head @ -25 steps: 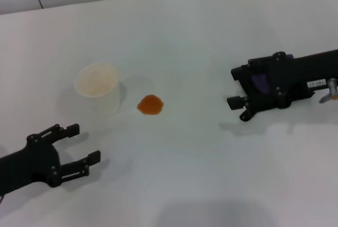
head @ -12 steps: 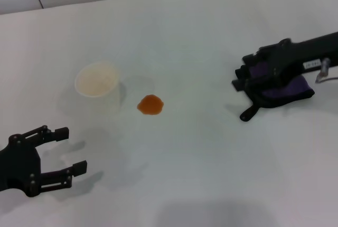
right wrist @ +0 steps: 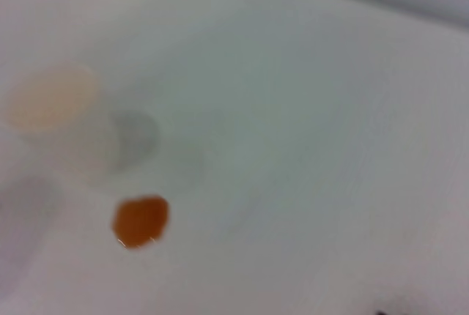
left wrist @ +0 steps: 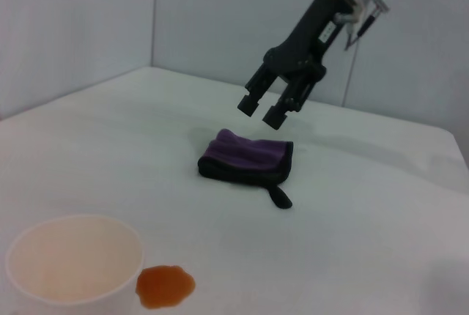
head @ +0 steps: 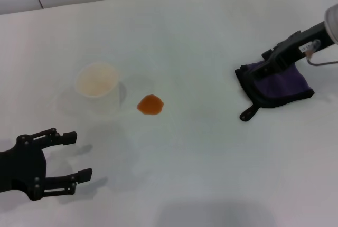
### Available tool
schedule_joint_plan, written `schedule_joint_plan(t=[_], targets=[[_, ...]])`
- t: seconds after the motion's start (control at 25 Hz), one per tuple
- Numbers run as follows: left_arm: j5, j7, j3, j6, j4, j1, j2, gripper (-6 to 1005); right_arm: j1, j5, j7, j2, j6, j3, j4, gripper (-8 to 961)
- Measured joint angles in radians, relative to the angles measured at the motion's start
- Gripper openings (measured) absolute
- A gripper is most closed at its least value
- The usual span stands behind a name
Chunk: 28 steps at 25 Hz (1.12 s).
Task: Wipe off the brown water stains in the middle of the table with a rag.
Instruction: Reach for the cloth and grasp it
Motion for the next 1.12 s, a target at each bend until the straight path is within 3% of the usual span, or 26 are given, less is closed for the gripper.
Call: schedule_joint_plan(t=[0.2, 0.52, 0.72, 1.12], targets=[[0.011, -0.003, 0.001, 0.016, 0.015, -0.008, 0.001, 867, 0.096, -0.217, 0.231, 0.002, -0.045, -0.092, -0.001, 667], [0.033, -0.004, 0.017, 0.024, 0.016, -0.055, 0.000, 867, 0.222, -0.369, 0.397, 0.006, -0.087, -0.115, 0.127, 664], [0.036, -0.004, 0.032, 0.025, 0.017, -0.058, 0.001, 867, 0.310, -0.387, 0.404, 0.008, -0.030, -0.114, 0.283, 663], [0.037, 0.003, 0.042, 0.026, 0.017, -0.059, 0.000, 866, 0.353, -0.387, 0.415, 0.007, 0.065, -0.107, 0.400, 639]])
